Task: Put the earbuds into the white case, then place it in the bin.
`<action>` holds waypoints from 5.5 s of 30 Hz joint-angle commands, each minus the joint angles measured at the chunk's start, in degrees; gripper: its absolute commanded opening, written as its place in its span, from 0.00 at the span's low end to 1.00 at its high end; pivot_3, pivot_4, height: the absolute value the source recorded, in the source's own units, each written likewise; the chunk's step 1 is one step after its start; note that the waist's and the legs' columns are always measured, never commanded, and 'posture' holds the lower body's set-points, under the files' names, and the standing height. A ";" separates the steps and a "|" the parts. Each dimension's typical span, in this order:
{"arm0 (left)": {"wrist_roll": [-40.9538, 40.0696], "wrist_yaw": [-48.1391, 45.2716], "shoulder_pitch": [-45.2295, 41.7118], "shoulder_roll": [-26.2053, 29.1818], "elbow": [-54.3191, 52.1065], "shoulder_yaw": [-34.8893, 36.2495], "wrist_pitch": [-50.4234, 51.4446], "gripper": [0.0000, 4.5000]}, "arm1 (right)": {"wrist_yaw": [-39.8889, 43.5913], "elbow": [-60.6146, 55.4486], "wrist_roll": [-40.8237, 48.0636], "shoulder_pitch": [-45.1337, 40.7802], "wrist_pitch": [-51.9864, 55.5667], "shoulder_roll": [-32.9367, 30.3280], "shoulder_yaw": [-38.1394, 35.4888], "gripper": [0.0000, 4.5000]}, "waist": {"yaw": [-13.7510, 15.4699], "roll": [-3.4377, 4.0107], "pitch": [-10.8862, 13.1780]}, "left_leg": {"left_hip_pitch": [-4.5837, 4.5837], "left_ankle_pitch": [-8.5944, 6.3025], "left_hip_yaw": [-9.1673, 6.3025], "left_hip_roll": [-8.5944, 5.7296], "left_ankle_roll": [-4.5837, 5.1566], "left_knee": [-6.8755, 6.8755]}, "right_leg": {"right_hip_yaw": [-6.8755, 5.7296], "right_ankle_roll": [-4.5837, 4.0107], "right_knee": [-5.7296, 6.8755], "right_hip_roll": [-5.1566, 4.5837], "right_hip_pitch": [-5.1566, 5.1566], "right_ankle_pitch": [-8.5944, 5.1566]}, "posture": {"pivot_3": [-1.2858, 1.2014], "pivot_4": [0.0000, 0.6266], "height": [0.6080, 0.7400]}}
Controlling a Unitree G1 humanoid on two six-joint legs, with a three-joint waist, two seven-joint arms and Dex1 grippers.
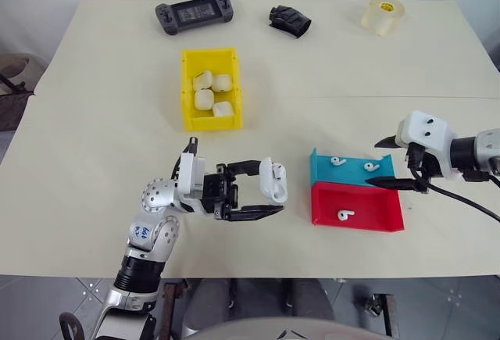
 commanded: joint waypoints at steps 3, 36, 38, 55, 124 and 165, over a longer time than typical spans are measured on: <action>-0.62 1.00 -0.49 -0.27 -2.73 -0.82 0.02 0.62 | 6.22 8.84 -10.10 -7.90 -11.47 1.24 6.37 0.99 | -0.27 0.00 0.00 | 0.01 0.00 0.07 -0.02 0.00 0.00 | 0.01 0.01 -0.01 0.00 -0.01 0.01 | 0.52 0.24 1.00; -0.76 1.71 -0.77 -0.69 -1.92 -0.86 -1.09 0.62 | 15.43 30.79 -26.91 -18.66 -36.20 9.90 11.97 0.40 | -0.20 0.01 0.00 | 0.03 0.01 0.10 0.01 -0.01 0.02 | -0.05 0.02 0.06 0.03 -0.01 0.01 | 0.52 0.24 1.00; -0.70 1.72 -0.67 -0.71 -1.82 -0.88 -1.37 0.62 | 15.70 31.06 -26.95 -18.61 -36.40 10.12 11.98 0.36 | -0.17 0.01 0.00 | 0.03 0.01 0.08 0.01 -0.01 0.03 | -0.06 0.02 0.07 0.03 0.00 0.01 | 0.52 0.24 1.00; -0.88 0.56 -1.21 -0.37 0.04 -0.38 -2.43 0.62 | 17.78 19.54 -10.96 -14.58 -25.83 10.58 0.37 0.14 | -0.12 0.01 0.00 | 0.04 0.01 0.05 0.04 -0.01 0.05 | -0.10 0.02 0.12 0.03 -0.01 0.01 | 0.52 0.24 1.00; 18.46 5.38 -14.12 7.21 10.20 -3.46 -4.62 0.62 | -31.32 -34.54 51.00 23.39 10.64 25.22 -22.17 0.69 | -0.08 -0.02 -0.02 | 0.06 0.03 -0.12 -0.18 -0.06 0.00 | -0.23 0.00 0.30 0.09 -0.01 0.05 | 0.52 0.24 1.00; 20.81 38.79 -19.67 6.96 6.74 14.53 12.70 0.62 | -24.50 -33.93 36.01 31.37 6.00 26.24 -30.32 0.47 | 0.60 -0.16 0.04 | 0.02 0.04 -0.18 -0.19 -0.08 0.02 | -0.25 0.02 0.52 0.03 -0.07 0.06 | 0.52 0.24 1.00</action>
